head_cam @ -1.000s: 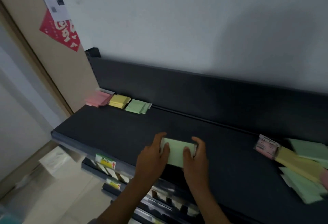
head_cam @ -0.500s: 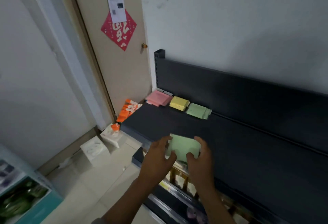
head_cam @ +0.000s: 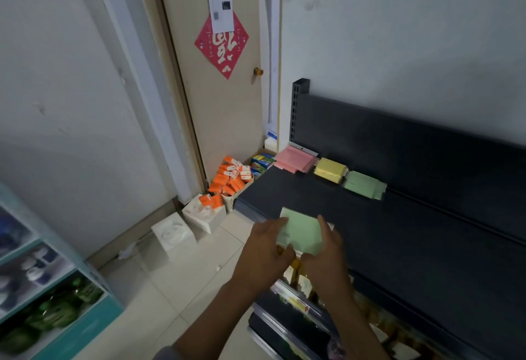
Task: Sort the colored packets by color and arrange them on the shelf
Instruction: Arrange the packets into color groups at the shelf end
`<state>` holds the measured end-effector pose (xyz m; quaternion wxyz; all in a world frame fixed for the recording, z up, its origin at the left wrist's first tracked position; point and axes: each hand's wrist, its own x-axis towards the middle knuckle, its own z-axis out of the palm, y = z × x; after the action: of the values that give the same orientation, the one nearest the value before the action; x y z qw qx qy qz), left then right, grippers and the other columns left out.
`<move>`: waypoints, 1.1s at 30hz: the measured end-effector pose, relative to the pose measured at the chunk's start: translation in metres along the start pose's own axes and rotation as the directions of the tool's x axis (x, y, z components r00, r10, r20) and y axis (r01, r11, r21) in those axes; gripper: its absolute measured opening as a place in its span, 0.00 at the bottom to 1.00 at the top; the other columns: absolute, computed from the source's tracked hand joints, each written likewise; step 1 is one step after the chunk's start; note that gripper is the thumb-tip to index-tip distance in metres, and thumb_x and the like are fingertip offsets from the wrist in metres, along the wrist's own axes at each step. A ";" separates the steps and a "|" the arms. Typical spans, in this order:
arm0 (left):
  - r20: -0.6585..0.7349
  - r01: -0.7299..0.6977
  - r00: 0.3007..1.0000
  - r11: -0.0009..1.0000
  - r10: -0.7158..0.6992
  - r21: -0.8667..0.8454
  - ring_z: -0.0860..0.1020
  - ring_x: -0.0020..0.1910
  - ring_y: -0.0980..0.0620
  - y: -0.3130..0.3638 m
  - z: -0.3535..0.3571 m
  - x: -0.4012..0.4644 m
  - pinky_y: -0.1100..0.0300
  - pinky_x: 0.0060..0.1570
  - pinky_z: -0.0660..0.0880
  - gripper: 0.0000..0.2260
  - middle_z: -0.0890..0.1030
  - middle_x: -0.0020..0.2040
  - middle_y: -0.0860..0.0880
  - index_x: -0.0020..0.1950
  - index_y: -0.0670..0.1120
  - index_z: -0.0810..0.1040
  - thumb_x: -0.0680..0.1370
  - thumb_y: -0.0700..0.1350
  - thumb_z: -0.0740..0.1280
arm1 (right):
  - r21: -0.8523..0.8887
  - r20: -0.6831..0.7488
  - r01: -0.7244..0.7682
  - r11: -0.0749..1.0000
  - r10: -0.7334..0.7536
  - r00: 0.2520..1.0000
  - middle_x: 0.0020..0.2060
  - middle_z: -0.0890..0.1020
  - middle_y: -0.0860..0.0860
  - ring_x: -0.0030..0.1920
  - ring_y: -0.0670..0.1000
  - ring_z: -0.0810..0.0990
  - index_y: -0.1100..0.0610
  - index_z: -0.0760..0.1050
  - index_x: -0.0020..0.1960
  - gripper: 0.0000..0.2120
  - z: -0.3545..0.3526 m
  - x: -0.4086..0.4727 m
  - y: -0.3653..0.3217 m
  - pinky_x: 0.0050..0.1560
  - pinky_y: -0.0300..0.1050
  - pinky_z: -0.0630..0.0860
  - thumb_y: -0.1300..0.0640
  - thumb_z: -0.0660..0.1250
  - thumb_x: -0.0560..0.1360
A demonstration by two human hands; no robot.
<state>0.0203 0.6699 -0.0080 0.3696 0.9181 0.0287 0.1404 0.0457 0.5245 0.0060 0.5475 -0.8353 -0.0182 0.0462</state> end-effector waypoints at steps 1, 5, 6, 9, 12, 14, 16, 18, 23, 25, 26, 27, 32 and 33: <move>0.004 -0.005 1.000 1.000 0.005 0.005 0.70 0.65 0.56 -0.003 -0.001 0.001 0.67 0.63 0.69 0.27 0.76 0.67 0.53 0.74 0.52 0.71 0.76 0.55 0.70 | -0.014 0.007 0.002 1.000 -0.002 1.000 0.72 0.63 0.57 0.68 0.55 0.70 0.53 0.57 0.80 0.43 0.004 0.003 -0.001 0.65 0.56 0.77 0.71 0.73 0.71; 0.027 -0.030 0.999 0.998 0.029 0.050 0.71 0.65 0.58 -0.020 -0.002 0.006 0.65 0.66 0.70 0.30 0.75 0.68 0.56 0.73 0.58 0.69 0.74 0.57 0.75 | -0.075 0.043 0.009 0.997 -0.006 0.999 0.73 0.62 0.58 0.70 0.57 0.69 0.53 0.60 0.79 0.42 0.008 0.014 0.002 0.62 0.48 0.75 0.72 0.73 0.71; 0.036 -0.026 0.999 0.998 0.024 0.054 0.71 0.64 0.58 -0.022 -0.003 0.010 0.63 0.67 0.72 0.30 0.76 0.67 0.56 0.73 0.59 0.69 0.73 0.58 0.75 | -0.087 0.051 0.030 0.996 -0.026 0.998 0.73 0.63 0.59 0.69 0.59 0.69 0.52 0.61 0.78 0.41 0.007 0.019 0.003 0.59 0.45 0.73 0.71 0.72 0.71; 0.044 -0.027 0.999 0.999 0.025 0.038 0.74 0.63 0.58 -0.027 -0.005 0.026 0.57 0.64 0.76 0.30 0.78 0.65 0.56 0.72 0.59 0.71 0.72 0.60 0.75 | -0.121 0.061 0.021 0.992 -0.013 0.998 0.72 0.63 0.60 0.68 0.59 0.70 0.52 0.62 0.78 0.41 0.002 0.036 0.007 0.60 0.43 0.71 0.72 0.71 0.70; 0.043 -0.067 0.997 0.996 0.064 0.057 0.73 0.63 0.57 -0.023 -0.002 0.044 0.57 0.62 0.76 0.27 0.79 0.65 0.55 0.71 0.58 0.73 0.73 0.58 0.75 | -0.094 0.024 -0.030 0.995 0.033 0.999 0.72 0.62 0.58 0.64 0.54 0.72 0.54 0.62 0.79 0.42 0.000 0.053 0.009 0.59 0.41 0.73 0.75 0.71 0.70; 0.056 -0.137 0.990 0.987 0.133 0.086 0.73 0.62 0.55 -0.016 0.004 0.061 0.55 0.60 0.75 0.26 0.79 0.64 0.54 0.71 0.56 0.73 0.74 0.55 0.75 | -0.088 -0.010 -0.029 0.996 0.028 1.000 0.71 0.63 0.57 0.59 0.49 0.70 0.54 0.62 0.78 0.41 -0.007 0.065 0.010 0.56 0.40 0.73 0.75 0.70 0.71; 0.082 -0.196 0.979 0.976 0.189 0.099 0.73 0.60 0.53 -0.009 0.013 0.080 0.54 0.58 0.75 0.25 0.80 0.63 0.52 0.70 0.53 0.74 0.74 0.52 0.75 | -0.092 -0.054 -0.029 0.995 0.025 0.998 0.70 0.63 0.56 0.57 0.47 0.68 0.54 0.63 0.78 0.39 -0.019 0.079 0.014 0.55 0.39 0.71 0.75 0.69 0.72; 0.102 -0.233 0.969 0.968 0.224 0.092 0.74 0.59 0.51 -0.001 0.025 0.098 0.55 0.57 0.75 0.25 0.81 0.62 0.51 0.69 0.51 0.75 0.74 0.51 0.75 | -0.086 -0.098 -0.046 0.995 0.038 0.994 0.70 0.64 0.56 0.57 0.47 0.69 0.53 0.63 0.78 0.38 -0.031 0.093 0.017 0.56 0.40 0.71 0.74 0.68 0.72; 0.195 -0.279 0.944 0.960 0.266 0.041 0.75 0.60 0.50 0.017 0.059 0.136 0.62 0.59 0.70 0.23 0.80 0.64 0.50 0.68 0.48 0.77 0.74 0.48 0.75 | -0.060 -0.199 -0.043 0.997 0.030 0.979 0.68 0.69 0.58 0.61 0.52 0.75 0.53 0.67 0.75 0.33 -0.060 0.128 0.033 0.58 0.44 0.73 0.71 0.67 0.73; 0.243 -0.266 0.935 0.964 0.257 0.003 0.73 0.63 0.51 0.027 0.068 0.150 0.67 0.63 0.66 0.21 0.79 0.66 0.50 0.69 0.48 0.77 0.76 0.47 0.73 | -0.039 -0.223 -0.071 0.997 0.060 0.973 0.68 0.68 0.56 0.59 0.51 0.74 0.52 0.67 0.75 0.32 -0.072 0.141 0.037 0.57 0.43 0.72 0.70 0.67 0.74; 0.262 -0.257 0.932 0.966 0.251 -0.010 0.73 0.64 0.51 0.031 0.072 0.156 0.68 0.64 0.66 0.21 0.78 0.67 0.50 0.68 0.48 0.77 0.76 0.47 0.72 | -0.027 -0.235 -0.078 0.997 0.069 0.970 0.67 0.68 0.56 0.59 0.52 0.75 0.51 0.68 0.75 0.31 -0.077 0.147 0.039 0.57 0.44 0.73 0.68 0.67 0.75; 0.278 -0.246 0.930 0.969 0.241 -0.020 0.74 0.64 0.50 0.035 0.076 0.161 0.68 0.65 0.65 0.20 0.77 0.68 0.50 0.68 0.47 0.77 0.77 0.47 0.72 | -0.020 -0.244 -0.080 0.997 0.073 0.967 0.66 0.68 0.56 0.58 0.53 0.76 0.50 0.68 0.75 0.30 -0.082 0.153 0.041 0.58 0.46 0.75 0.67 0.68 0.75; 0.293 -0.229 0.926 0.971 0.237 -0.062 0.66 0.75 0.52 0.050 0.093 0.182 0.79 0.67 0.50 0.21 0.66 0.78 0.48 0.73 0.49 0.74 0.80 0.49 0.69 | -0.022 -0.246 -0.077 0.997 0.069 0.967 0.61 0.76 0.57 0.54 0.54 0.81 0.47 0.73 0.67 0.24 -0.099 0.187 0.060 0.55 0.56 0.82 0.63 0.68 0.74; 0.299 -0.223 0.925 0.972 0.236 -0.079 0.65 0.76 0.53 0.052 0.097 0.185 0.77 0.68 0.51 0.22 0.65 0.79 0.47 0.73 0.49 0.74 0.80 0.49 0.68 | -0.020 -0.257 -0.074 0.997 0.066 0.964 0.62 0.76 0.57 0.55 0.54 0.81 0.47 0.73 0.68 0.25 -0.101 0.193 0.060 0.56 0.56 0.82 0.64 0.67 0.74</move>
<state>0.2220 0.5963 0.0052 0.3707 0.9174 -0.1397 0.0392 0.2458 0.4240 -0.0203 0.5311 -0.8423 0.0814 -0.0431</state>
